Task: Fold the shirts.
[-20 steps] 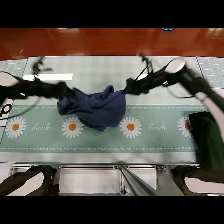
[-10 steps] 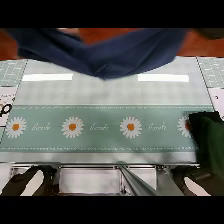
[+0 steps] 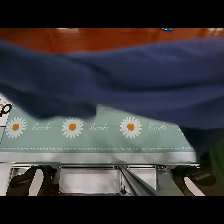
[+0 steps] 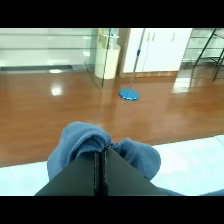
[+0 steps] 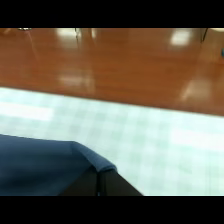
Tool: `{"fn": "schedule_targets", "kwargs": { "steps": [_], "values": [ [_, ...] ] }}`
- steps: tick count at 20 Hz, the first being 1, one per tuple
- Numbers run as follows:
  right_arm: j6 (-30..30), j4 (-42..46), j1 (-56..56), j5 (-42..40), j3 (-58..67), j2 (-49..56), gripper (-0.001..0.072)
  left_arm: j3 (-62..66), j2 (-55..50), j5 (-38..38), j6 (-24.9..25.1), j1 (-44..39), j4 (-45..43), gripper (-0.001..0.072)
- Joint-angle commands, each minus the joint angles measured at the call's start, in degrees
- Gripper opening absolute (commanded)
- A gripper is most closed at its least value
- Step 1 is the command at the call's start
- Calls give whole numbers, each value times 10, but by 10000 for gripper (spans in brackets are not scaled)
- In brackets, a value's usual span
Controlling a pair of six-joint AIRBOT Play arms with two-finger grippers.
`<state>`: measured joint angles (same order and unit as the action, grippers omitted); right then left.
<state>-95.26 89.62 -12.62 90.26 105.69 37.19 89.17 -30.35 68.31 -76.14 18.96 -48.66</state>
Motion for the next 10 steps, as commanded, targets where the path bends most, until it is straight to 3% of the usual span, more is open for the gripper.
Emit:
{"fn": "schedule_targets", "kwargs": {
  "steps": [1,5,10],
  "values": [
    [-30,13,0,77,-31,-33,26,-45,57,27,-11,-21,-54,15],
    [-42,8,0,56,-138,-44,26,-177,62,22,-28,-47,-65,15],
    [-41,8,0,-77,-335,38,24,-354,-61,-104,11,-47,-57,15]
  ]
}}
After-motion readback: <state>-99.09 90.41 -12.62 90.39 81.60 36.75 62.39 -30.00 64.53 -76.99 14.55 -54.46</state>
